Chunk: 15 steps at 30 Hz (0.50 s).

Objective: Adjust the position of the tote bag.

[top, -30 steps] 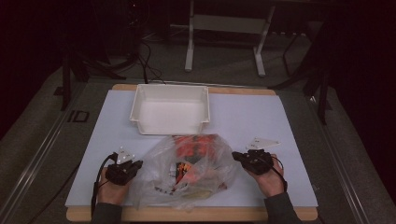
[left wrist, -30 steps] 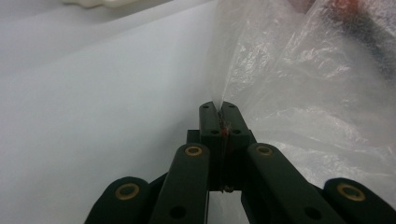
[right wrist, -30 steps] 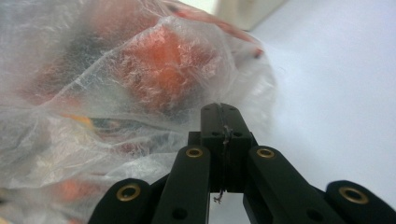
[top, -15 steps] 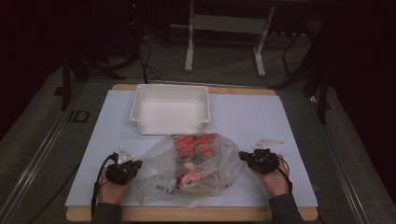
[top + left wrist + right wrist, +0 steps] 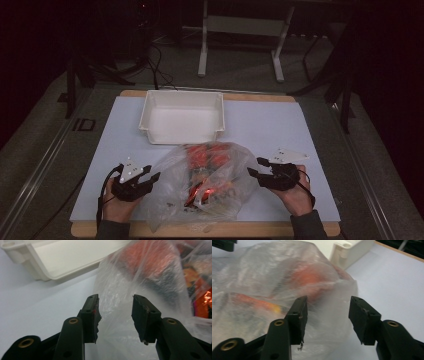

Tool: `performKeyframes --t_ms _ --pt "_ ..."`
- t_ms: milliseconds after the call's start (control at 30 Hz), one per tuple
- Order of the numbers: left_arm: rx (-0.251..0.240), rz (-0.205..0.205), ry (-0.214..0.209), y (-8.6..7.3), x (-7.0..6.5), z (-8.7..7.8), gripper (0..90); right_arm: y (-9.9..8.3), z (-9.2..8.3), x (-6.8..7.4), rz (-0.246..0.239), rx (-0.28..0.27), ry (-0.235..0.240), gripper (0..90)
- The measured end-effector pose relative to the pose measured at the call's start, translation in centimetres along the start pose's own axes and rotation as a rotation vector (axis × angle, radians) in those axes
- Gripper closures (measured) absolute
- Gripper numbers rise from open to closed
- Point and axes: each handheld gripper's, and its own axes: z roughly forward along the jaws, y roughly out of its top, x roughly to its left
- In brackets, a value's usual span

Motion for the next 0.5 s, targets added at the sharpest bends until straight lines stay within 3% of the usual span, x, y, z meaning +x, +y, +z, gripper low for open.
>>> performKeyframes --t_ms 300,500 --pt "-0.033 0.02 -0.031 1.0 -0.9 -0.8 53.2 1.0 0.6 1.8 -0.028 -0.008 0.058 38.8" --pt "-0.031 0.047 -0.064 1.8 -2.0 -0.5 50.7 1.6 1.6 3.0 -0.038 -0.012 0.116 35.4"
